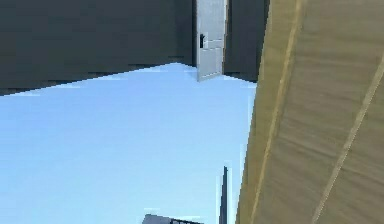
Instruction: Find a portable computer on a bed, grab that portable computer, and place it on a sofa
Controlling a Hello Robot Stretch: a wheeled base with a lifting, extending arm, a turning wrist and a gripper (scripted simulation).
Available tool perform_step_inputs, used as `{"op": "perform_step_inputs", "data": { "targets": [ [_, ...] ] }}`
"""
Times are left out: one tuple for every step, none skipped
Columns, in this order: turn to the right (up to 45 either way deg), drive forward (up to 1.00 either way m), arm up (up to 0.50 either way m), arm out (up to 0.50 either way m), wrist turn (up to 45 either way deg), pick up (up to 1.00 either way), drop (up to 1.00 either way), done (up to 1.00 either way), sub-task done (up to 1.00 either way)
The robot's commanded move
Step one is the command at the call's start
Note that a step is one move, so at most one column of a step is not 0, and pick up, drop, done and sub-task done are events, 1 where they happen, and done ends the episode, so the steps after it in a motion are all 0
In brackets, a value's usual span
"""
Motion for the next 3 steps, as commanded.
{"op": "perform_step_inputs", "data": {
  "targets": [
    [-15.0,0.00,0.00,0.00,0.0,0.00,0.00,0.00,0.00],
    [0.0,0.60,0.00,0.00,0.0,0.00,0.00,0.00,0.00],
    [9.0,0.00,0.00,0.00,0.0,0.00,0.00,0.00,0.00]
  ]
}}
